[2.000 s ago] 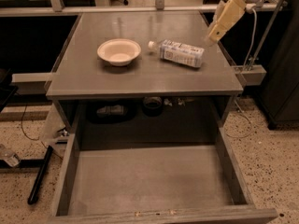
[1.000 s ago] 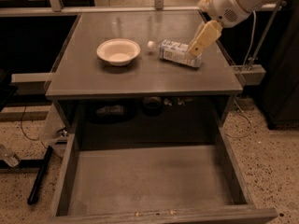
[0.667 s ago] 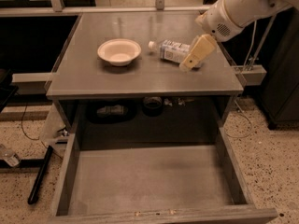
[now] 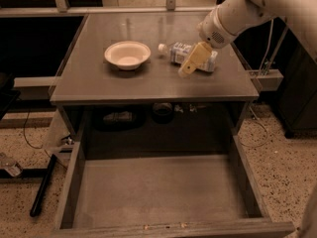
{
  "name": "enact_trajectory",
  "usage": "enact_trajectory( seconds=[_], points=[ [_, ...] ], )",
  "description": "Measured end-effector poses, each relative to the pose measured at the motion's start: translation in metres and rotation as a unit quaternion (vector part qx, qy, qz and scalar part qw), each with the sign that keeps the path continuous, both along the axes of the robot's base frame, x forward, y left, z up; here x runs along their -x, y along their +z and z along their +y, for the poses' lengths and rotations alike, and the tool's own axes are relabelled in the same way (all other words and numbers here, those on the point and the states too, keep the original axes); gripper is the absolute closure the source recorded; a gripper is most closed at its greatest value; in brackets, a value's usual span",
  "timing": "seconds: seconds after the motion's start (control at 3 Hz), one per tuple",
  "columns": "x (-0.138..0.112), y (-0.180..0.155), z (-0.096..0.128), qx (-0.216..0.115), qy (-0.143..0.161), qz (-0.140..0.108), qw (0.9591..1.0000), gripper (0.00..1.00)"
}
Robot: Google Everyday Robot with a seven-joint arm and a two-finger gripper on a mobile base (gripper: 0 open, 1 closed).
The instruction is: Place blue plastic bottle into top drawer
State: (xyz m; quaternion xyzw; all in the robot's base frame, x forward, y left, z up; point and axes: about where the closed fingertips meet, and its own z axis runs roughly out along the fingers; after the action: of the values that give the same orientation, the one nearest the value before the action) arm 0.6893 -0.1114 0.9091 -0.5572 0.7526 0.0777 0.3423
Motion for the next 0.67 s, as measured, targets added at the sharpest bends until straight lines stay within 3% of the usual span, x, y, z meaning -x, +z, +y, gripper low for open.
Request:
enact_trajectory(
  seconds=[0.33, 0.67],
  points=[
    [-0.033, 0.009, -0.004, 0.007, -0.003, -0.028, 0.9996, 0.00],
    [-0.055, 0.009, -0.013, 0.008, -0.008, -0.040, 0.9991, 0.00]
  ],
)
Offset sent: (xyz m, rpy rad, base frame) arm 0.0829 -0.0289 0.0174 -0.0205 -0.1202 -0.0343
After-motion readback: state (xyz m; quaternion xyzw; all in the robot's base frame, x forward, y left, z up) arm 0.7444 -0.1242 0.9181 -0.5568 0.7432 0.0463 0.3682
